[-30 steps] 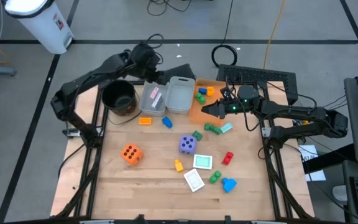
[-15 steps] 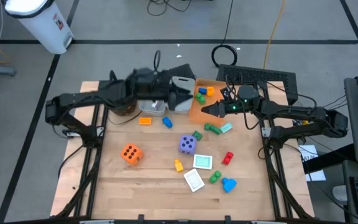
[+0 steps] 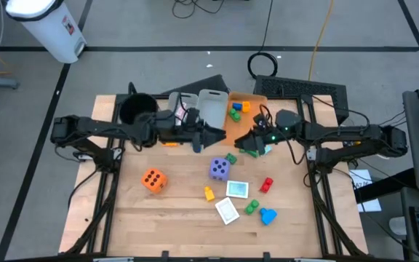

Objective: Pick & Place Toys
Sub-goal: Put the top right green game piece into the orange bin

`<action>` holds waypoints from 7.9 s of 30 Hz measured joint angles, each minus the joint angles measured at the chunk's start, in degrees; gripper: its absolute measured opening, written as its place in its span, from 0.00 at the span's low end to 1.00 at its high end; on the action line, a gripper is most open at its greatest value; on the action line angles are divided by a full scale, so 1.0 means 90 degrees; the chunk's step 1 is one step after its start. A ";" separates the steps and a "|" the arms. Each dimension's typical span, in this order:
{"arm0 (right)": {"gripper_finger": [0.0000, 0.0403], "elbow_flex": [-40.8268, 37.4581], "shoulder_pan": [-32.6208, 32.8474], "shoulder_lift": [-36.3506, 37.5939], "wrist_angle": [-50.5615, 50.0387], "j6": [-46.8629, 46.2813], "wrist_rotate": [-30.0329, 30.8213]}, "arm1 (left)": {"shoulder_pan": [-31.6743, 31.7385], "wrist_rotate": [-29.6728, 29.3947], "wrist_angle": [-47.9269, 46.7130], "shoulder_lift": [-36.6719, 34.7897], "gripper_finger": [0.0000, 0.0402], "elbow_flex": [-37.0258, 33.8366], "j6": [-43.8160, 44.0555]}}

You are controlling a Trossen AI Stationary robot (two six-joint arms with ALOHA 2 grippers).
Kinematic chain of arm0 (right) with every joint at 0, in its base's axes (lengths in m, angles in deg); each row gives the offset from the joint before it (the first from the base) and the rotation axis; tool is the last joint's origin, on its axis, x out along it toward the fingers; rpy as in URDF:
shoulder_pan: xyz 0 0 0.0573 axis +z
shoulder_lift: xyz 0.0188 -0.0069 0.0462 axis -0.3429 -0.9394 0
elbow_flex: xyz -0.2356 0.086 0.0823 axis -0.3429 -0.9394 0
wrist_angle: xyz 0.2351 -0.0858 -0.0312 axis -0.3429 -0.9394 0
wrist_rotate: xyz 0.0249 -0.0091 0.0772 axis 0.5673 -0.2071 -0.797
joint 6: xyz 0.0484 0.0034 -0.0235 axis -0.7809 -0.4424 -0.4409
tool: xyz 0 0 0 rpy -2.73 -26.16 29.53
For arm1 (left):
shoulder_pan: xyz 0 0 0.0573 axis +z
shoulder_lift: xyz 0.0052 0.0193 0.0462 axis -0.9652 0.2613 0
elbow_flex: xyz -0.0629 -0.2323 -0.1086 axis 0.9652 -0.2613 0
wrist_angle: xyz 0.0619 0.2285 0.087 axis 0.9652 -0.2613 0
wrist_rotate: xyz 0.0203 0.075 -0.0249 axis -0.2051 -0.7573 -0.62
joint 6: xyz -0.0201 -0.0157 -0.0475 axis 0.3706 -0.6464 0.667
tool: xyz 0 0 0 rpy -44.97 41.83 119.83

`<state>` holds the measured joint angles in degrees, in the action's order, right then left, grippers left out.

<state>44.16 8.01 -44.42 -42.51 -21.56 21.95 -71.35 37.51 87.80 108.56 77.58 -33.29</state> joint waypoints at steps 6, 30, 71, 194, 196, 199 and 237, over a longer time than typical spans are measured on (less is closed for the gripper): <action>0.51 0.0000 0.0564 0.0000 0.0001 0.0108 0.0006 | -0.0231 -0.0169 0.0066 0.0000 0.53 0.0000 -0.0207; 0.38 0.1851 0.2827 0.0005 -0.5385 0.1139 0.3058 | 0.0102 0.0867 -0.2944 -0.1490 0.53 0.0010 -0.2168; 0.53 -0.0913 0.1087 -0.0844 -0.3498 0.1257 0.4004 | 0.0110 -0.0534 -0.3326 -0.1598 0.53 0.0010 -0.2300; 0.21 -0.0888 0.1846 0.0207 0.1887 0.0141 0.1879 | 0.0591 0.2628 -0.1959 0.0851 0.53 0.0962 -0.1131; 0.21 -0.0877 0.1841 0.0222 0.1922 0.0144 0.1884 | 0.0601 0.2565 -0.2010 0.0880 0.53 0.0947 -0.1138; 0.21 -0.0877 0.1840 0.0211 0.1922 0.0144 0.1879 | 0.0603 0.2529 -0.1995 0.0865 0.53 0.0947 -0.1149; 0.21 -0.0673 0.1336 -0.0384 0.2041 0.0304 0.1316 | 0.0684 0.2912 -0.2294 0.0862 0.25 0.0945 -0.1199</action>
<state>38.11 20.04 -47.87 -24.14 -18.83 33.79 -65.19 63.72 67.16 116.32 86.08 -44.07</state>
